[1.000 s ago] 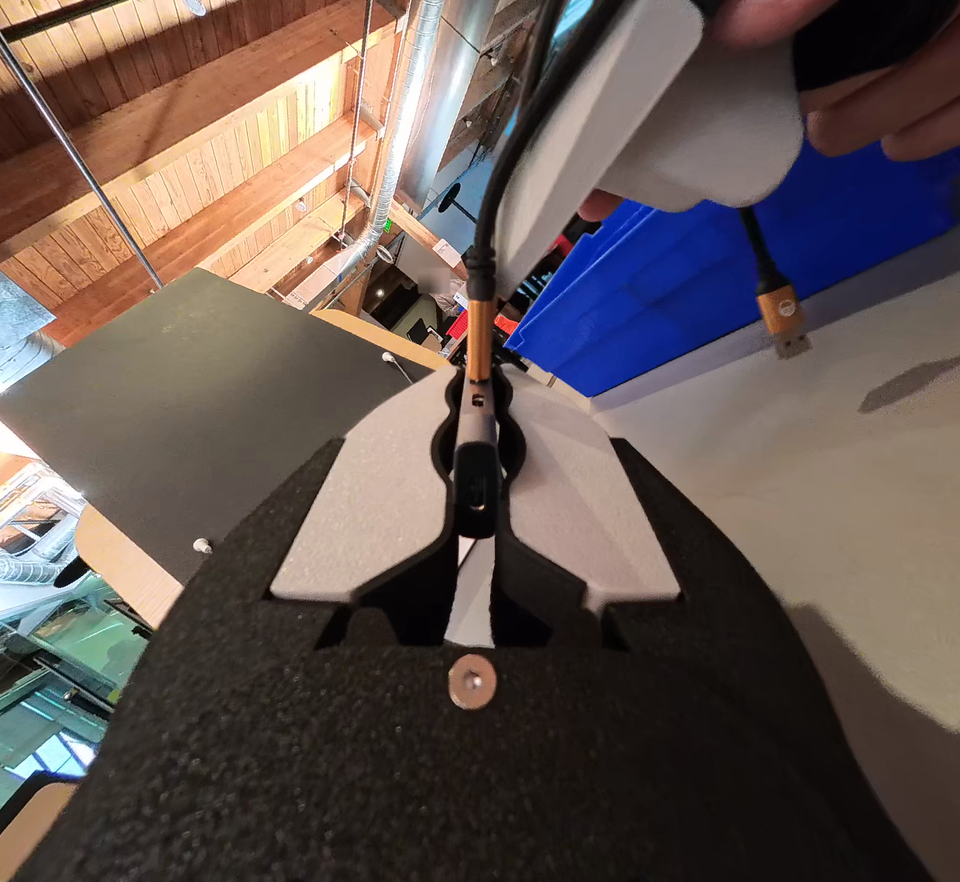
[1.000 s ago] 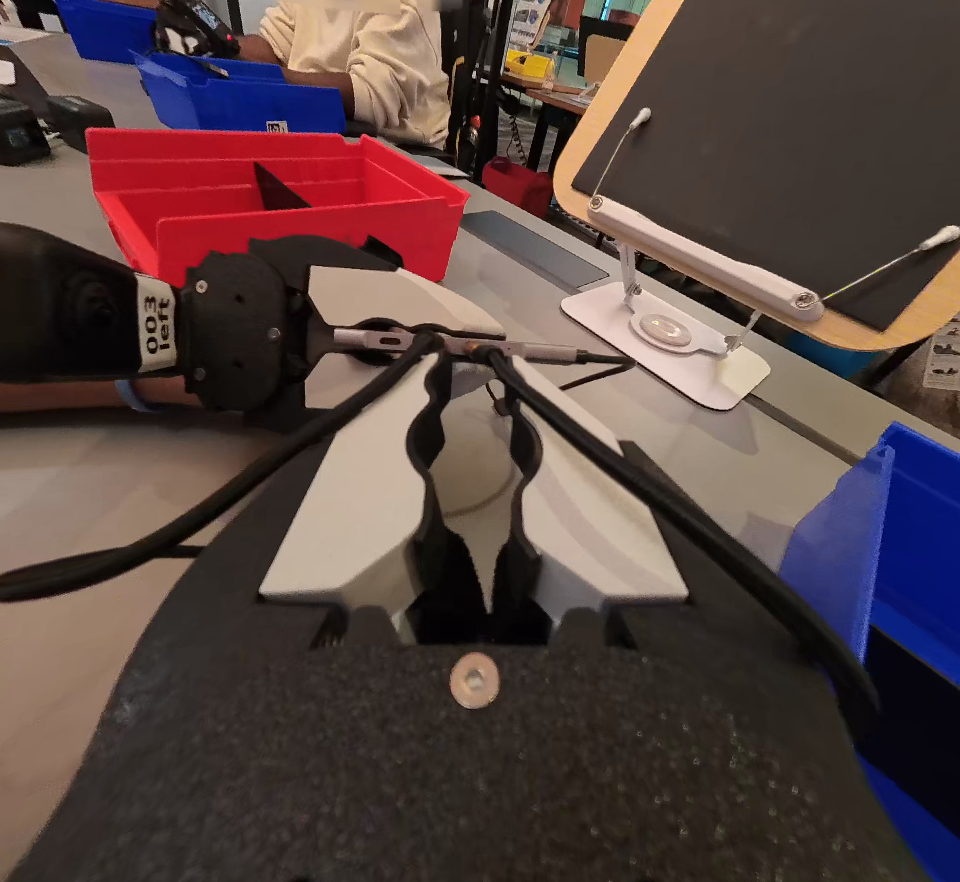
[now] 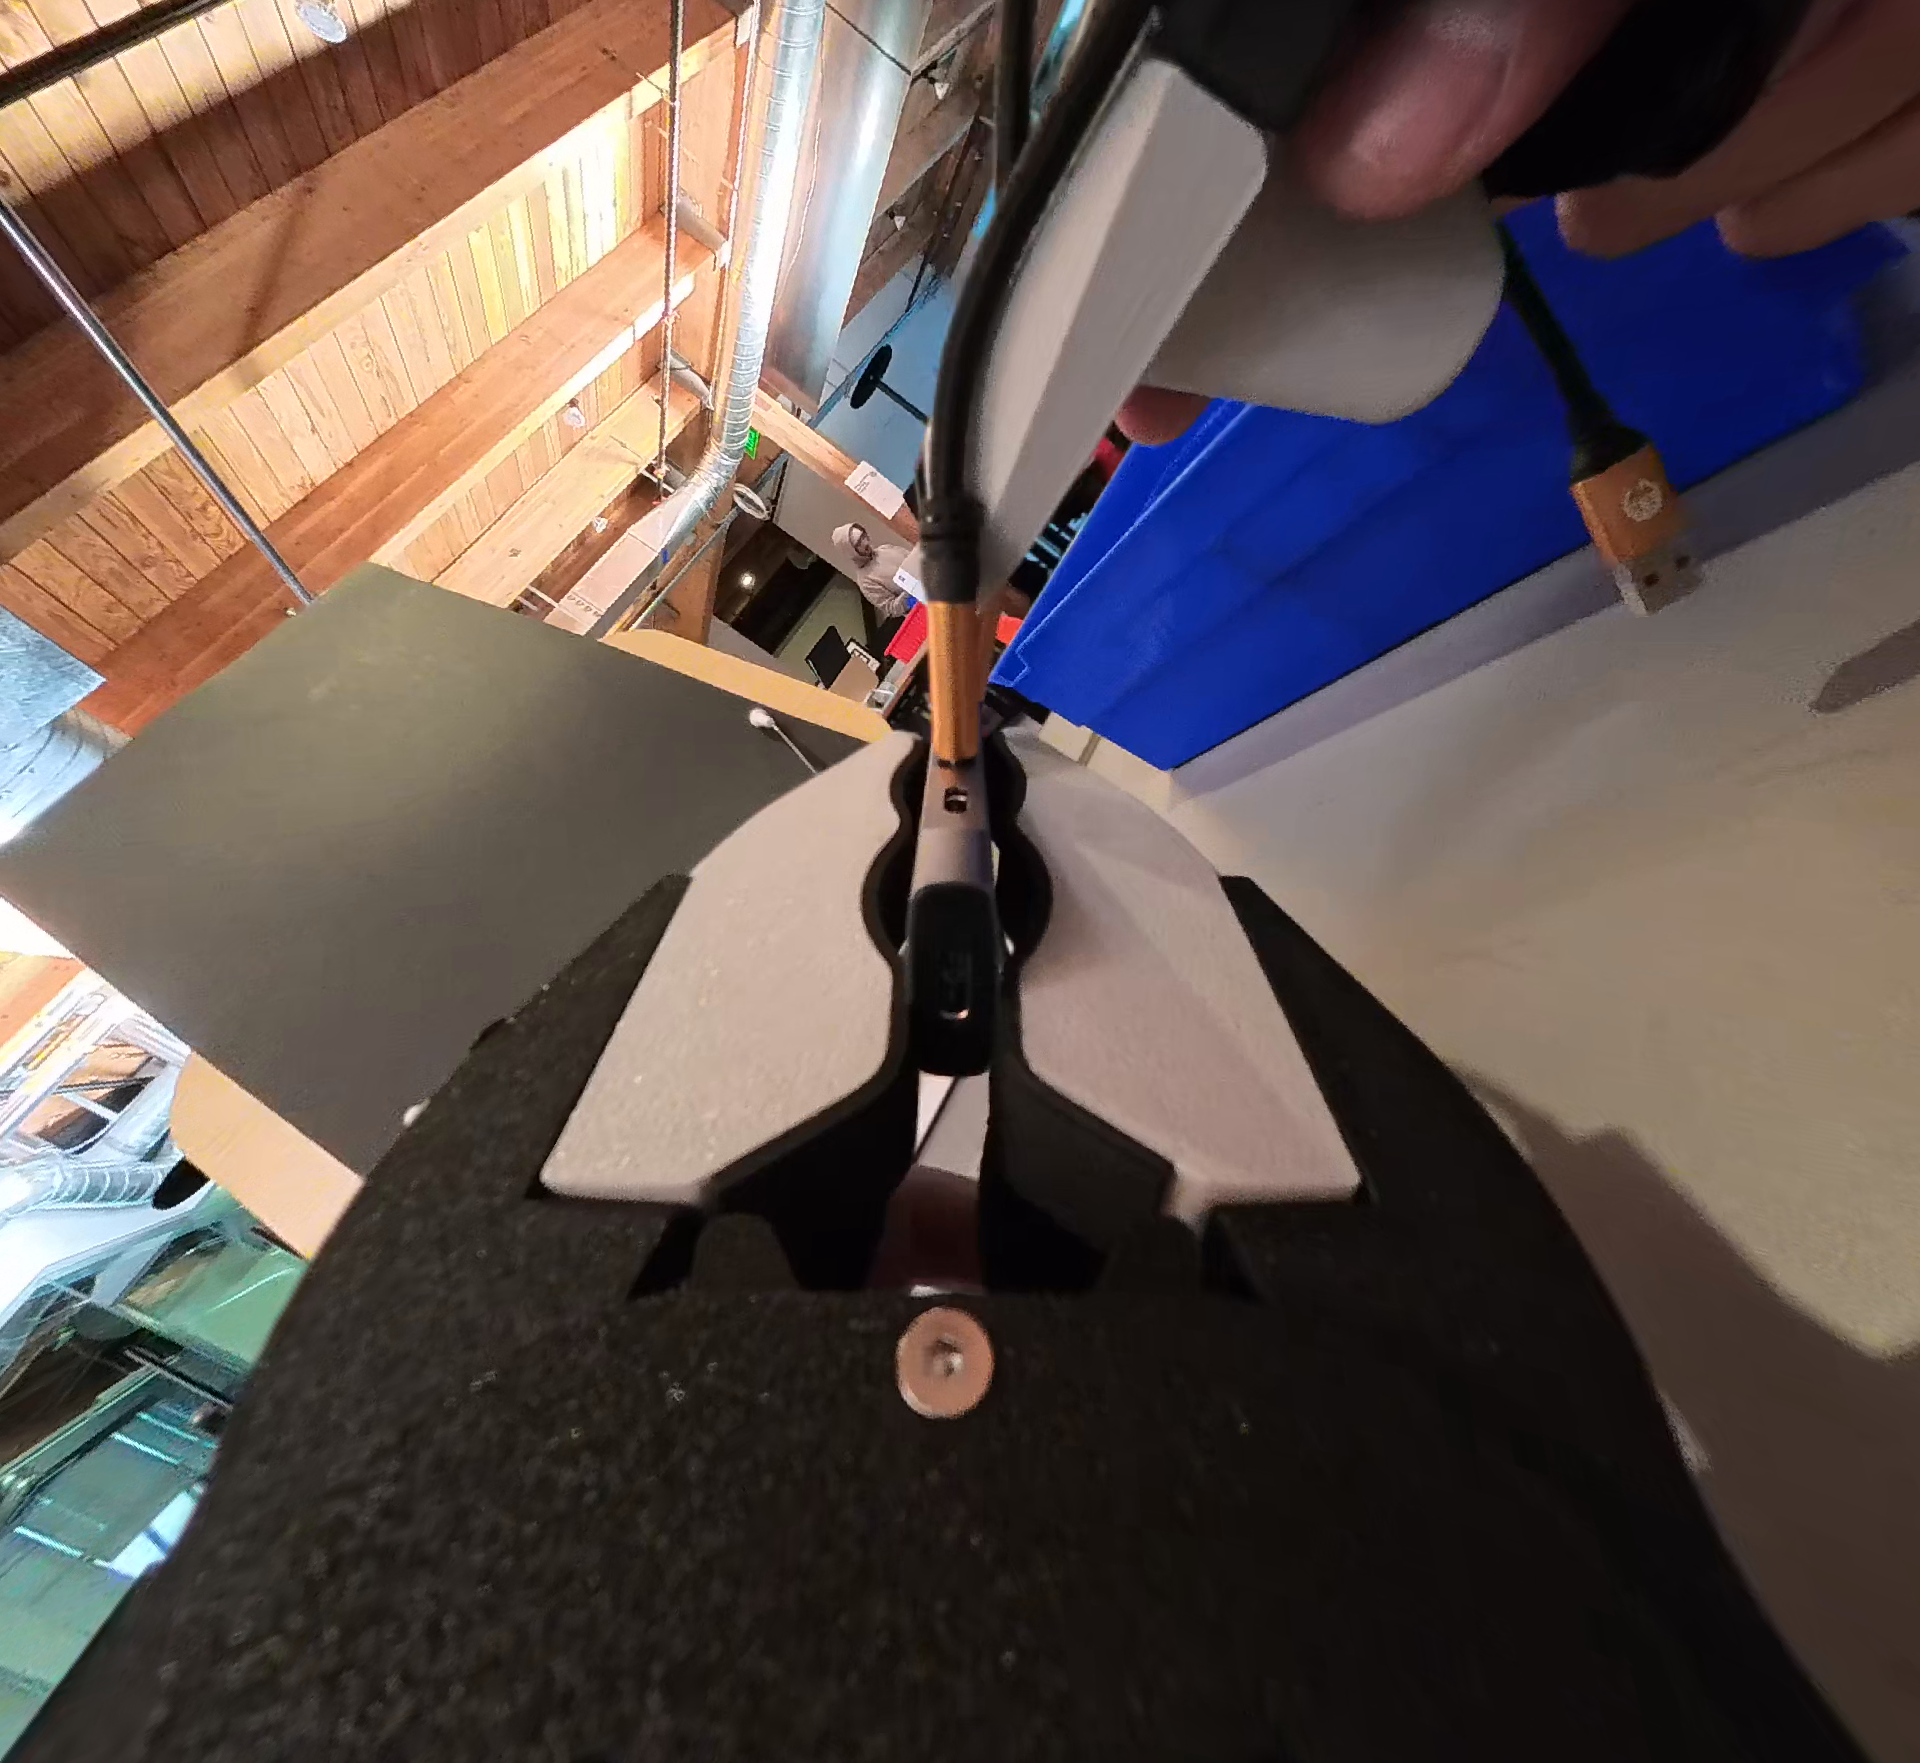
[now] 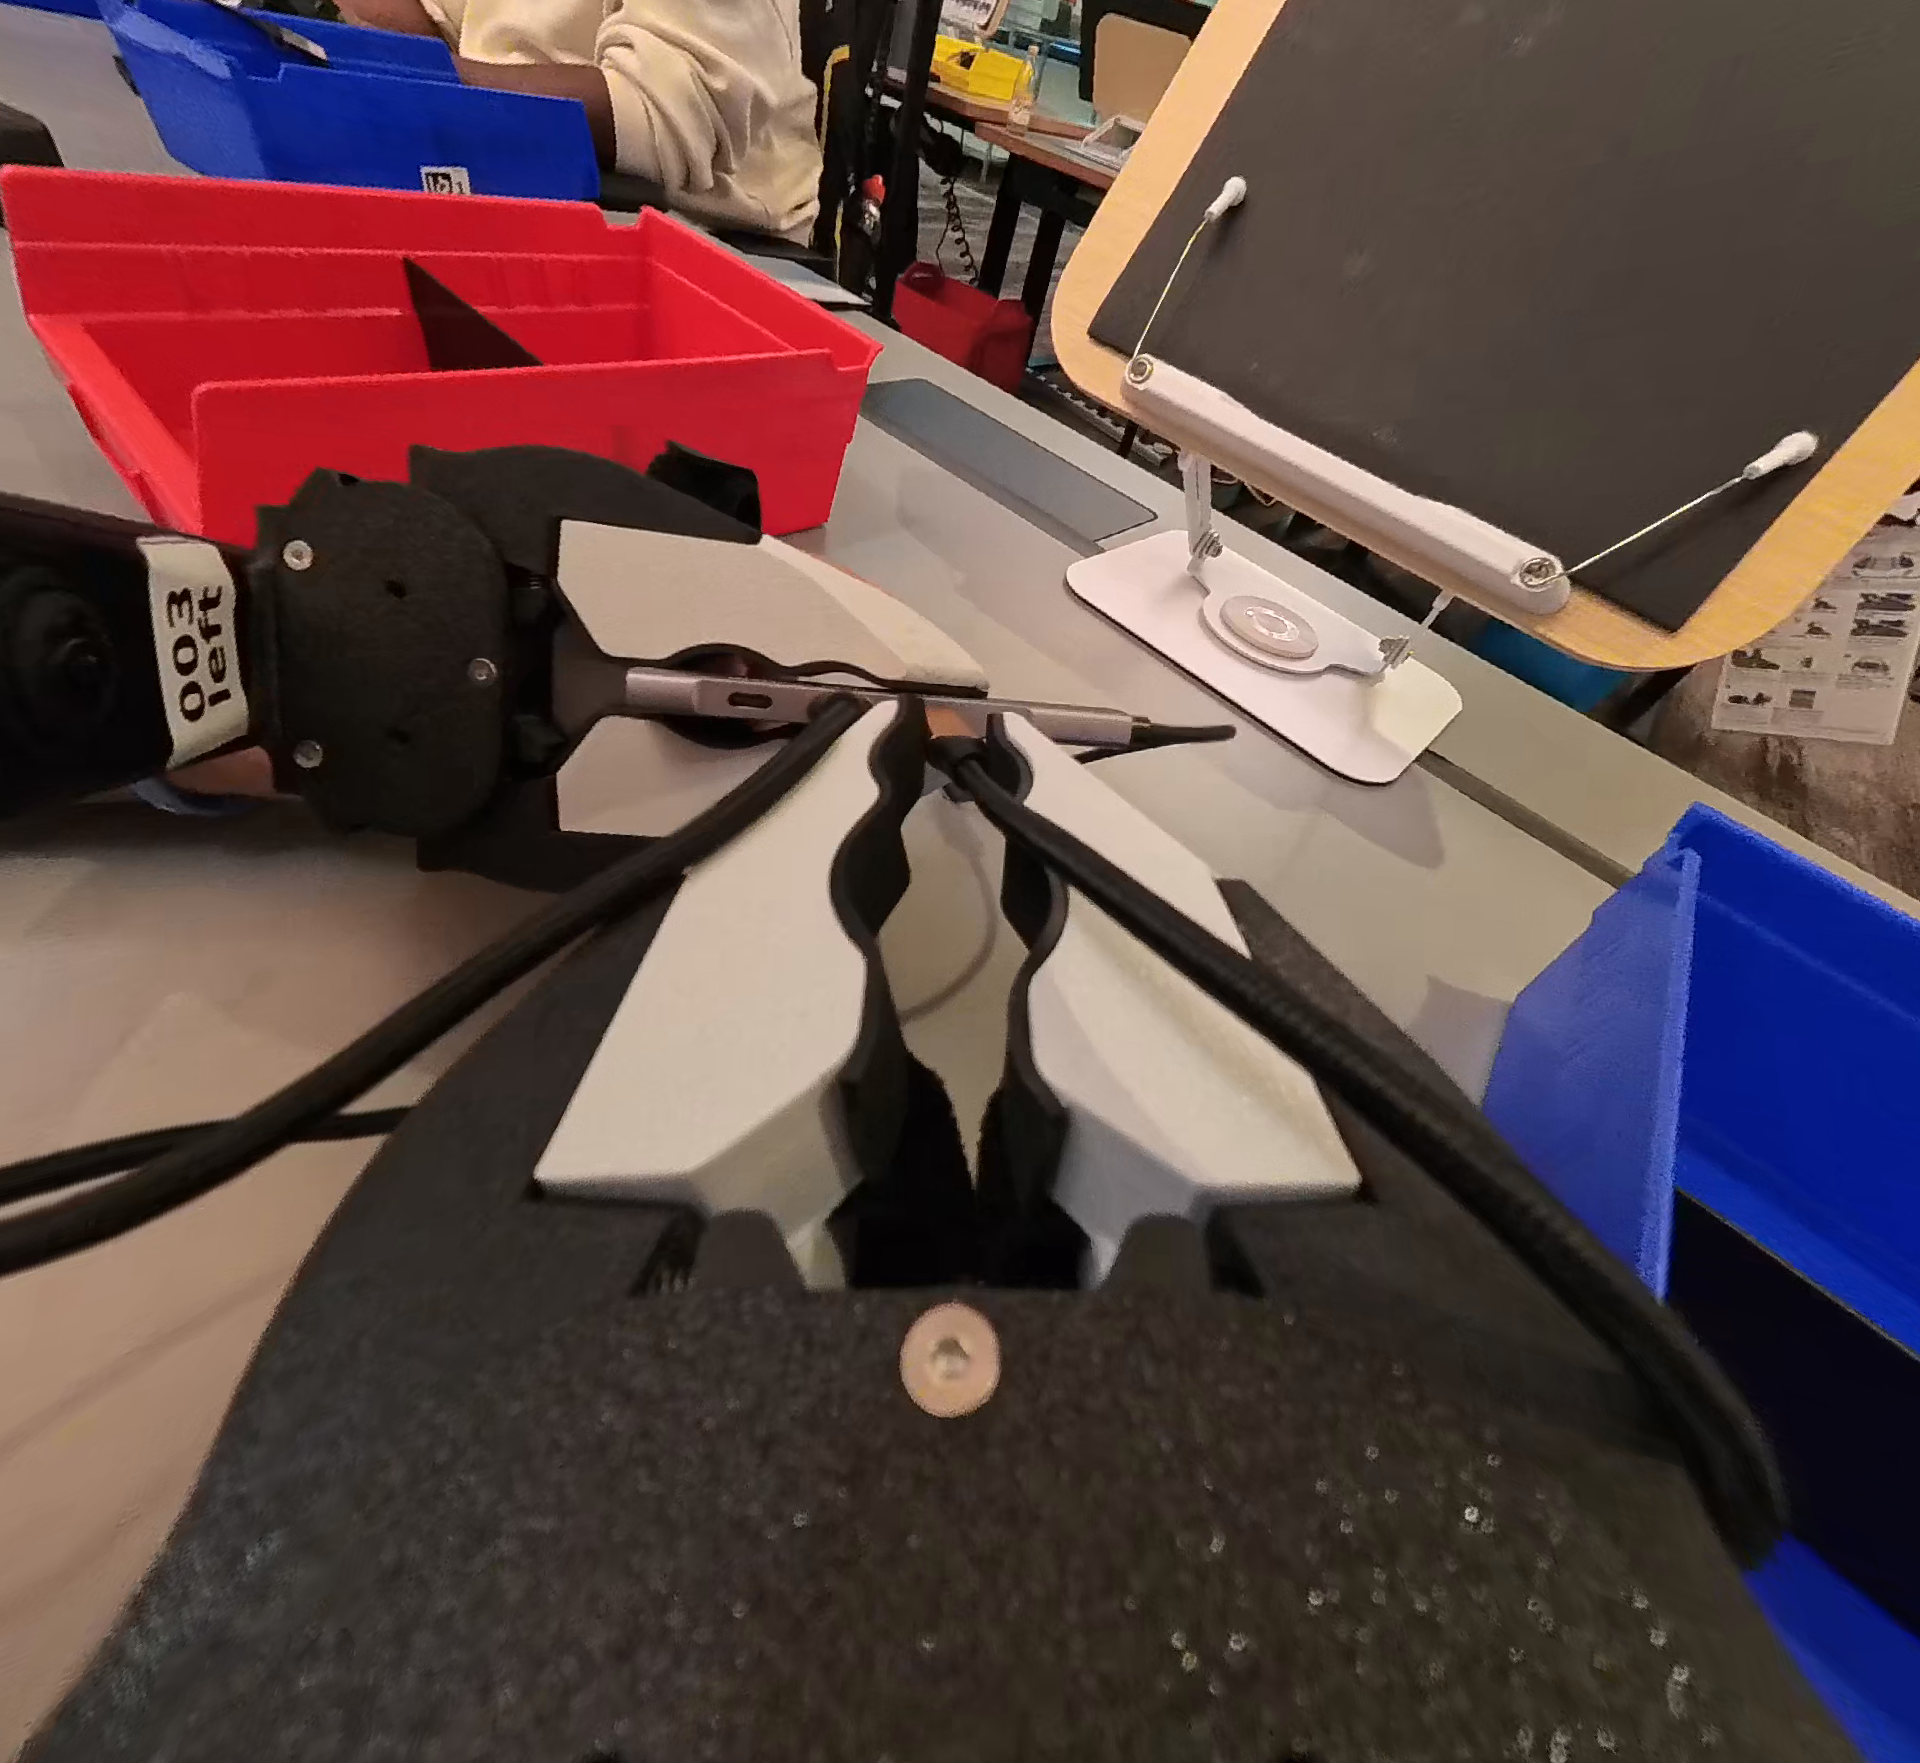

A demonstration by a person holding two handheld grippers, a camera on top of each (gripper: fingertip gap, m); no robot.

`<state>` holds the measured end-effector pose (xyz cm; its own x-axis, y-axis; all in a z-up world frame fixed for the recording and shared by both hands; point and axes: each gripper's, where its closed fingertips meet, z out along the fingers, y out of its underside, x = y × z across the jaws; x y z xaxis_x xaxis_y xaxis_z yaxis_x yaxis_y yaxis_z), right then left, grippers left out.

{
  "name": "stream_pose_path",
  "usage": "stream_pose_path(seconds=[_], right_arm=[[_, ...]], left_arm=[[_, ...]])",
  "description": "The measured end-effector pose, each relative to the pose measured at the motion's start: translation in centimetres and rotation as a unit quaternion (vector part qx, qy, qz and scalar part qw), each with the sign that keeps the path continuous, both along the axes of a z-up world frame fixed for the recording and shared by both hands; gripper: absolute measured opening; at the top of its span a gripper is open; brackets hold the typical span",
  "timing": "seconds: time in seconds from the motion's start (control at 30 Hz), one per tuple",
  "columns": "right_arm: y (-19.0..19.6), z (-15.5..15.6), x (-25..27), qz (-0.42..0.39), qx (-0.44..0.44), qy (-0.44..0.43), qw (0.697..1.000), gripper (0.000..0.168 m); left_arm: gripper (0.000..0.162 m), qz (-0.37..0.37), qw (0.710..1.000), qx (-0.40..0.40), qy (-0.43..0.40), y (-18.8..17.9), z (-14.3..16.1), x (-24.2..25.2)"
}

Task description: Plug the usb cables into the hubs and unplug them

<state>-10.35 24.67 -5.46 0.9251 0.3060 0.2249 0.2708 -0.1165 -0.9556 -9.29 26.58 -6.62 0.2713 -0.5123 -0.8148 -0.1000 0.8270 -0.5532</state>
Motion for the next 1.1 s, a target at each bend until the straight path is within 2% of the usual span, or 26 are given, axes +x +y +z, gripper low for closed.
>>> stream_pose_path(seconds=[0.4,0.53,0.73,1.1], right_arm=[[0.1,-0.6,0.2,0.019,-0.013,0.028,0.999,0.008],[0.4,-0.6,0.5,0.016,-0.032,0.052,0.998,0.010],[-0.1,-0.6,0.5,0.028,-0.032,0.012,0.999,0.014],[-0.3,-1.5,0.5,0.023,-0.087,0.000,0.996,0.010]], left_arm=[[0.010,0.009,0.999,0.033,0.030,0.0,-0.6,0.2],[0.010,-0.003,1.000,-0.014,0.027,0.2,-0.9,0.5],[0.010,-0.015,0.999,-0.044,0.015,0.5,-0.5,0.1],[0.010,-0.009,0.999,0.000,0.042,-0.3,-1.4,0.4]])
